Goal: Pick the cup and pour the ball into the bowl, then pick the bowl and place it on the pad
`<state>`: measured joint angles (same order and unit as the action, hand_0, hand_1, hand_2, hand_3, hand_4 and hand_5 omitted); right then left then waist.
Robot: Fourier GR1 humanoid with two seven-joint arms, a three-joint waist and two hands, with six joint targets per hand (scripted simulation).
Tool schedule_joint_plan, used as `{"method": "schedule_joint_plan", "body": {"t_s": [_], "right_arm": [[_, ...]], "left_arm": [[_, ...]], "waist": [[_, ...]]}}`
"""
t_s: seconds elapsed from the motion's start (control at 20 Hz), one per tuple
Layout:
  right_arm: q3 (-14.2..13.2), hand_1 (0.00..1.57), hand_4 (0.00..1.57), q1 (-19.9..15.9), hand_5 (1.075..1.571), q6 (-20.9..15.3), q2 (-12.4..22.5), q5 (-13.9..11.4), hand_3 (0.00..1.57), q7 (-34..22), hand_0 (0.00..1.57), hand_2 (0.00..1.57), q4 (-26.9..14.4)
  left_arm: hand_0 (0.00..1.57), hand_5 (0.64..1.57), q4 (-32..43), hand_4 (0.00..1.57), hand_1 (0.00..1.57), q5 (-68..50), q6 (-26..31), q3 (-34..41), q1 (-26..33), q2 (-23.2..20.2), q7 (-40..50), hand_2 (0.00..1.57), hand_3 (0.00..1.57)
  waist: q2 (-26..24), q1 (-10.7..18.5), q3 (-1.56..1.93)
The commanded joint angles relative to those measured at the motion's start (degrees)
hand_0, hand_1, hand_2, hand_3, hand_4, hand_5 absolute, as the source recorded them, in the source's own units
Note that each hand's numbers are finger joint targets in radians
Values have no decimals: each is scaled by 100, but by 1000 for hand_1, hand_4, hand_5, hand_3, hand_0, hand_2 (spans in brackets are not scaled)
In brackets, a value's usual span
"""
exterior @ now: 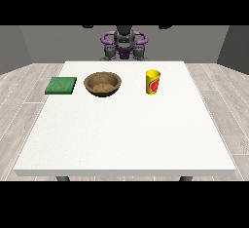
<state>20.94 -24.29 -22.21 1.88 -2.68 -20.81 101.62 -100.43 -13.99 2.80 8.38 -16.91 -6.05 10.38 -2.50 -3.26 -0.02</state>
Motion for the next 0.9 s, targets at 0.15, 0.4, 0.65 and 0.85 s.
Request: {"method": "schedule_joint_plan", "body": {"t_s": [0.15, 0.4, 0.65, 0.85], "right_arm": [[-384, 0, 0, -402, 1568, 673, 215, 419, 0, 602, 0, 0, 167], [-588, 0, 0, -476, 1568, 778, 320, 465, 0, 223, 0, 0, 757], [-1056, 0, 0, -382, 1568, 990, 576, 644, 0, 266, 0, 0, 936], [-1272, 0, 0, -226, 1568, 1133, 584, 668, 0, 400, 0, 0, 881]], "left_arm": [[0, 1459, 793, 0, 0, 472, -268, 651, -1360, -695, -643, 0, 0], [0, 1434, 1918, 0, 0, 625, 95, 767, -645, -595, -2181, 0, 0], [0, 1405, 2794, 0, 0, 653, 453, 865, -370, -632, -3344, 0, 0], [0, 1407, 3613, 0, 0, 757, 381, 848, -674, -626, -3648, 0, 0]], "waist": [[1369, -612, 4], [1472, -755, -4], [1698, -659, -3], [1502, -543, -1]]}}
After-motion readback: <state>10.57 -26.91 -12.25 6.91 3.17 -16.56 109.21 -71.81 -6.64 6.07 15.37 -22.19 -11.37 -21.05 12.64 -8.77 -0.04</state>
